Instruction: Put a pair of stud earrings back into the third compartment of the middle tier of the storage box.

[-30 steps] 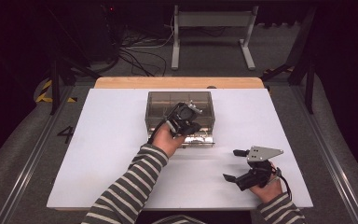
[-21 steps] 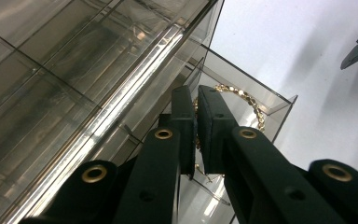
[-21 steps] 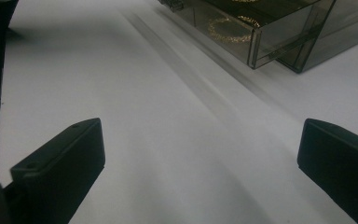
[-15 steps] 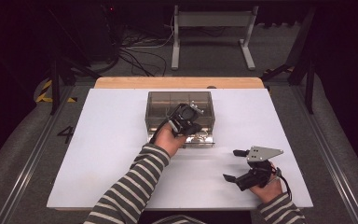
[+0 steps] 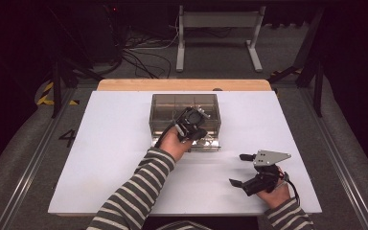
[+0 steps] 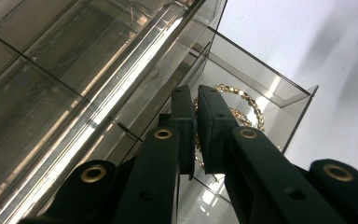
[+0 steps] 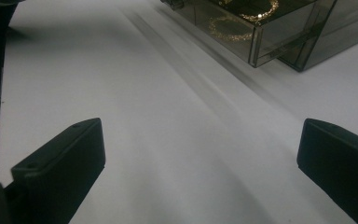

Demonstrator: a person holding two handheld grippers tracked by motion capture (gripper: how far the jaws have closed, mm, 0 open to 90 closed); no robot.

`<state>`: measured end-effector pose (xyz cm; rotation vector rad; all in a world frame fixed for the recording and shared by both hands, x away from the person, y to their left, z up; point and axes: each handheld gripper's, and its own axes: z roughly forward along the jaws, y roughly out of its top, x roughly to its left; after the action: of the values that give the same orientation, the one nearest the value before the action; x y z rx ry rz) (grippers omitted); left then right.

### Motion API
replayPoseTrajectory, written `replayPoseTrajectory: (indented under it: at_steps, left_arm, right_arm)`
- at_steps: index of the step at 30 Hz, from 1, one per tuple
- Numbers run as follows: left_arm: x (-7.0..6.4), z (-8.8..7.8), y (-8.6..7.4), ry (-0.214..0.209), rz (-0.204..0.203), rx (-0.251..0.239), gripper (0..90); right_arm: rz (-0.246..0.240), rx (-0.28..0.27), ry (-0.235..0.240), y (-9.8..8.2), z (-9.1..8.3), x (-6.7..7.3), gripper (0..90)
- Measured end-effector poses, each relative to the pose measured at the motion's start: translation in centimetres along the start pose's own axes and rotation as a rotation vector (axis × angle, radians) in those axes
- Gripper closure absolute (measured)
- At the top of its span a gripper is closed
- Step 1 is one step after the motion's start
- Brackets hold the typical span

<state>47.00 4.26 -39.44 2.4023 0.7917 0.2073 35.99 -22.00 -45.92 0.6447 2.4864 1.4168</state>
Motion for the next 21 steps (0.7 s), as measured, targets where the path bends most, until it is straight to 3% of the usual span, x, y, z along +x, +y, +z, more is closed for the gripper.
replayPoseTrajectory:
  at_steps: [14,21]
  left_arm:
    - [0.25,0.50,-0.09,0.016,0.000,0.030,85.0]
    - [0.27,0.15,-0.10,0.029,0.008,0.020,82.9]
  right_arm:
    - [0.004,-0.004,0.003,0.02,-0.04,0.03,1.6]
    - [0.002,-0.003,0.002,0.02,-0.03,0.03,1.5]
